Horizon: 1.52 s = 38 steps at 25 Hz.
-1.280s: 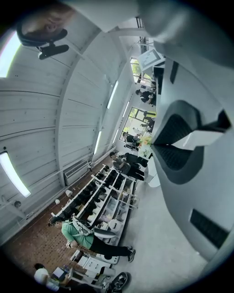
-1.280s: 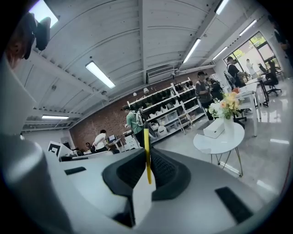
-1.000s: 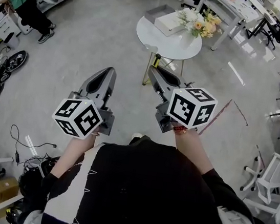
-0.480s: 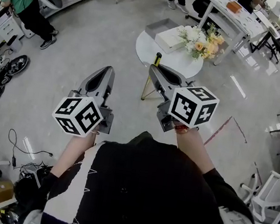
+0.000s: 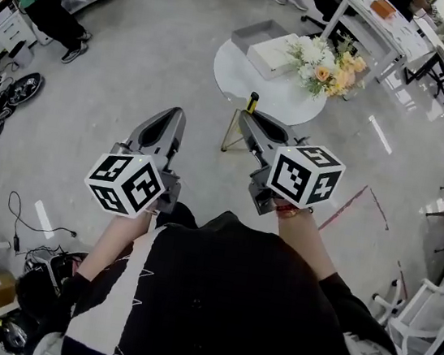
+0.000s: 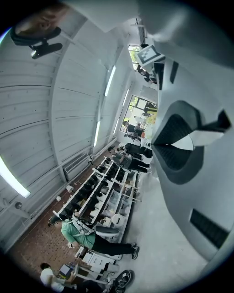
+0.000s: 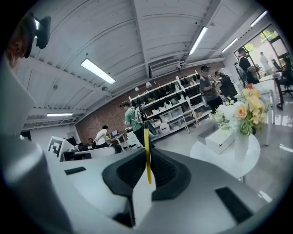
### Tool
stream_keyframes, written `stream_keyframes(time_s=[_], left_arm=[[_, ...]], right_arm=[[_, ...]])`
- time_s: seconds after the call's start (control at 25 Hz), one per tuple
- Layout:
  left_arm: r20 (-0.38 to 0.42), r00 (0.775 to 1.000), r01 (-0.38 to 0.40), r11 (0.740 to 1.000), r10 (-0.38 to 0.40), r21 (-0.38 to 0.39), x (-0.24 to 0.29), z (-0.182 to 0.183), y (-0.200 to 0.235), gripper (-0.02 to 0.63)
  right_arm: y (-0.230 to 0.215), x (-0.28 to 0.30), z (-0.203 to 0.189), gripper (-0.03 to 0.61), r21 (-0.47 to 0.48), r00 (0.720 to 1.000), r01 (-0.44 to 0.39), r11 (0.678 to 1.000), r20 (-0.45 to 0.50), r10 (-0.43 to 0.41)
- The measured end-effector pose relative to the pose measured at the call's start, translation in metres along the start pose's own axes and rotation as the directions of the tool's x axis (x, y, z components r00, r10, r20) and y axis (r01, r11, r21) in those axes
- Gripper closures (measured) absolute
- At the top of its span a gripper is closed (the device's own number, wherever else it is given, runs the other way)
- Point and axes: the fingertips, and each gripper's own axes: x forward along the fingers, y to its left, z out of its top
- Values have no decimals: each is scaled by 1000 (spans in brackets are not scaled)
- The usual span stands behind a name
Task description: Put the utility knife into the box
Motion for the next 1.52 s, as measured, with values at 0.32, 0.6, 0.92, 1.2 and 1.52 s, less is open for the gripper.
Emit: stream_keyframes(time_s=[0.32,0.6,0.92,1.2,1.52], left_arm=[[6,1000,2,1000,-2,-3,12,1,12,603],[52,998,31,999,-31,10,43,21,28,603],[7,995,96,995,-96,6,99,46,68,603],[-18,988,155,988,-155,26,151,94,107,603],[-28,980,197,979,-195,53,194,136,154,603]], right_arm=[[-12,21,-12,541,22,999,-4,1000,-38,5],[-29,42,-9,541,40,998,38,998,-46,-36],[-55,96,25,541,63,996,93,994,-19,-92],[-70,152,68,541,86,990,133,987,23,-136],[-84,212,109,541,103,980,171,980,81,-180]])
